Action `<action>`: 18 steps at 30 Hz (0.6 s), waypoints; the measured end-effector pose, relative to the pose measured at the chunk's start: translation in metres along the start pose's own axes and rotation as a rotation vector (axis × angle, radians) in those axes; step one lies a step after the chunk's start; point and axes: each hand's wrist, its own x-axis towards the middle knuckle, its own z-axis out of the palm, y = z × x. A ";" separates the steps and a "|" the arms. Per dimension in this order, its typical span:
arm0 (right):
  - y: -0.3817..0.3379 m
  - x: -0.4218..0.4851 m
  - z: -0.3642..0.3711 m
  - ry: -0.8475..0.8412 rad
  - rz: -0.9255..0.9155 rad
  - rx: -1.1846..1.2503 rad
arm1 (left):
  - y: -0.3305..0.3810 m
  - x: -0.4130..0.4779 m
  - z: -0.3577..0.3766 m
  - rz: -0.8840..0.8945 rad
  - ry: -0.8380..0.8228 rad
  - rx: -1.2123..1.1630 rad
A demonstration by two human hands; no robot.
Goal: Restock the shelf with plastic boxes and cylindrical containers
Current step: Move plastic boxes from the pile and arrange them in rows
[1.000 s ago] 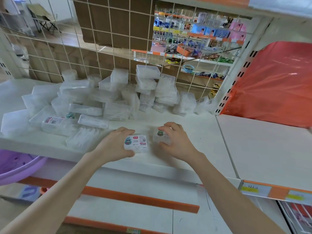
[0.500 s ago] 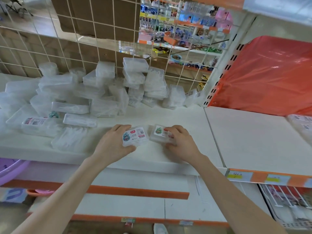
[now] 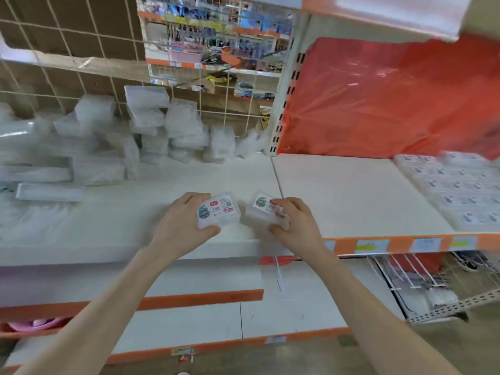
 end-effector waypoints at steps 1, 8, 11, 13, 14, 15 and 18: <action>0.011 -0.008 -0.011 0.015 0.016 -0.003 | 0.014 -0.001 0.009 0.012 -0.003 -0.005; 0.102 -0.085 -0.092 0.125 0.135 0.022 | 0.131 -0.024 0.090 0.142 -0.136 -0.044; 0.141 -0.119 -0.127 0.143 0.190 -0.029 | 0.175 -0.036 0.127 0.182 -0.172 -0.050; 0.163 -0.137 -0.146 0.145 0.211 -0.053 | 0.201 -0.040 0.145 0.221 -0.189 -0.047; 0.173 -0.145 -0.155 0.150 0.219 -0.057 | 0.214 -0.041 0.154 0.243 -0.198 -0.041; 0.183 -0.153 -0.163 0.160 0.229 -0.056 | 0.226 -0.043 0.161 0.259 -0.213 -0.033; 0.207 -0.169 -0.183 0.186 0.264 -0.038 | 0.258 -0.044 0.179 0.271 -0.238 -0.053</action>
